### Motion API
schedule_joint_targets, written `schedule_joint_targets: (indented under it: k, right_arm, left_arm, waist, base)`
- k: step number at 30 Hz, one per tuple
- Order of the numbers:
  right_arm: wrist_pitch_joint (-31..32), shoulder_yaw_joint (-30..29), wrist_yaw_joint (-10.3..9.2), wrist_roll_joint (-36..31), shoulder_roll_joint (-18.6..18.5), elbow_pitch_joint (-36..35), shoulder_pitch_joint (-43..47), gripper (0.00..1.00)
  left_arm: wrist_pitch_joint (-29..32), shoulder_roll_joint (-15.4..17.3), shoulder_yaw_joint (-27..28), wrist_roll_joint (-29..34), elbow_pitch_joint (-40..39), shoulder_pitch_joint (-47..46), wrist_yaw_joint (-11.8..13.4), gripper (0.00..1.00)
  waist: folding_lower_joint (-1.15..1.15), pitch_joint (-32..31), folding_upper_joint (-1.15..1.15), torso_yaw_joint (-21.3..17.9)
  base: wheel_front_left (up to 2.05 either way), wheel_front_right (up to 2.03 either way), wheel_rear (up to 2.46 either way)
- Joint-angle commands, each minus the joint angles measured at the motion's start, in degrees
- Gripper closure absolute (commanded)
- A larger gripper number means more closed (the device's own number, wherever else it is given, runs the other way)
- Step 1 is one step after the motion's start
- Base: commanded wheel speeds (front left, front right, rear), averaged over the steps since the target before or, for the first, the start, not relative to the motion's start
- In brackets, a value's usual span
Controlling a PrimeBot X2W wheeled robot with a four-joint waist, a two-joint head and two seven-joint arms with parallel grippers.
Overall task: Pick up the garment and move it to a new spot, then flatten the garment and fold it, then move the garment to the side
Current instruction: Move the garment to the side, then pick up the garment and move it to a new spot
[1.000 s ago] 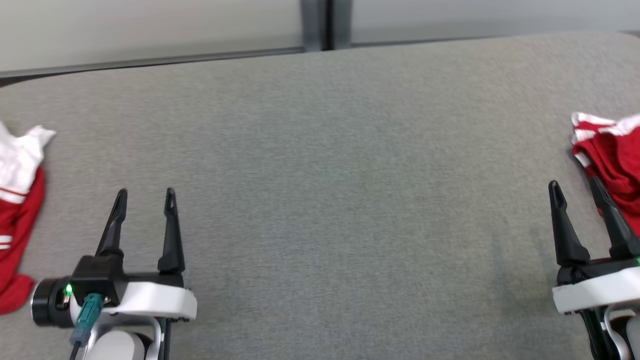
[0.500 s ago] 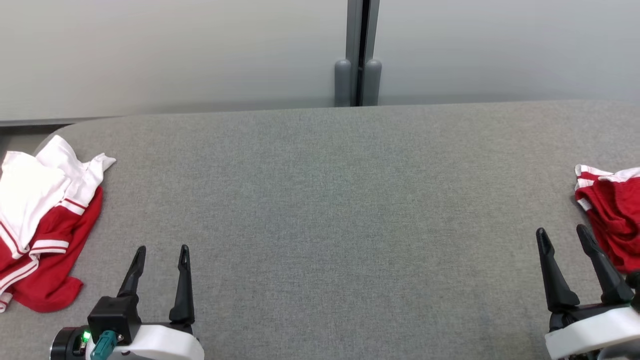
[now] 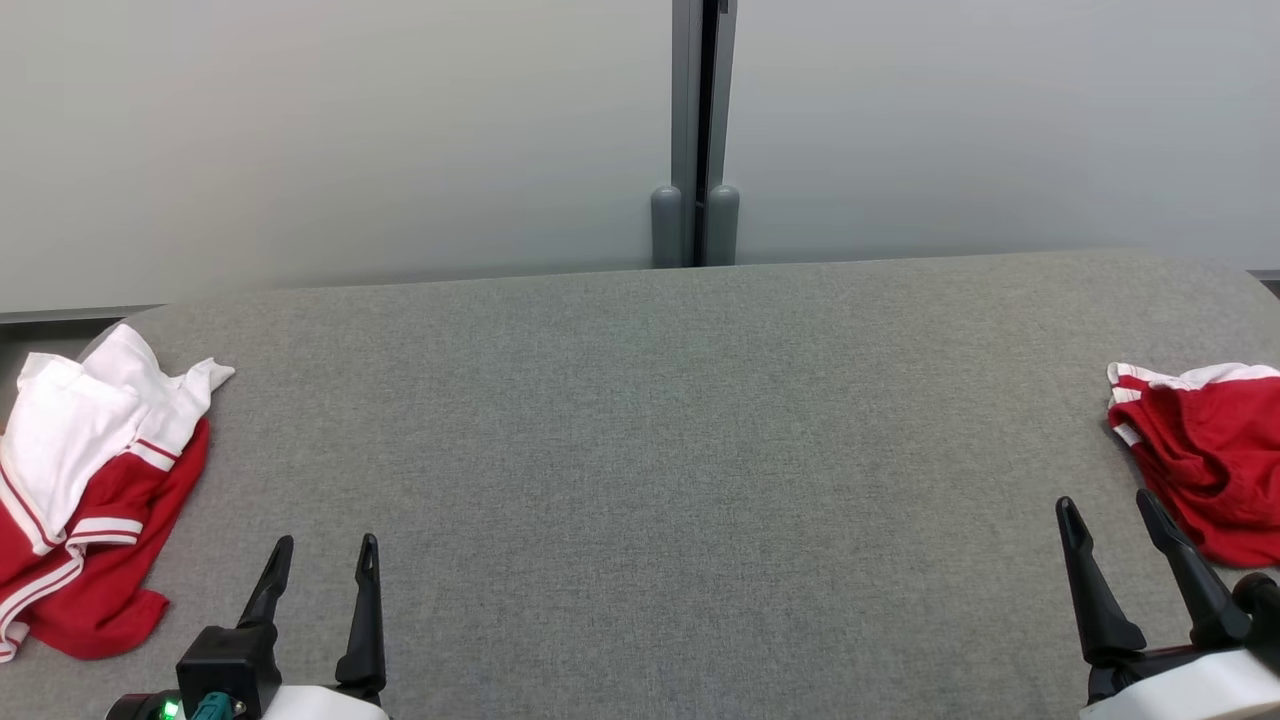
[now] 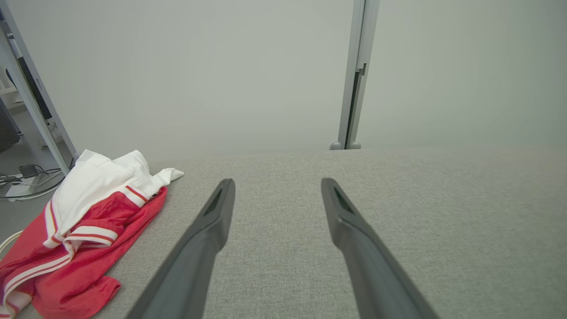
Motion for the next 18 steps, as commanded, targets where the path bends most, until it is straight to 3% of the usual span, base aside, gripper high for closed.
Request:
schedule_joint_targets:
  k: [1,18]
  right_arm:
    - [0.4,-0.3,-0.02,-0.3,0.0,-0.5,0.6,0.0]
    - [1.0,-1.1,-0.02,-0.7,0.3,-1.3,1.0,0.0]
  left_arm:
    - [0.2,0.4,0.0,-0.3,-0.3,0.2,0.4,0.0]
    - [0.6,0.2,-0.7,-0.6,-0.6,-0.6,0.9,0.0]
  waist:
    - [0.0,-0.1,0.0,0.0]
    - [0.0,-0.5,0.0,0.5]
  base:
    - [0.0,0.0,0.0]
    - [0.0,0.0,0.0]
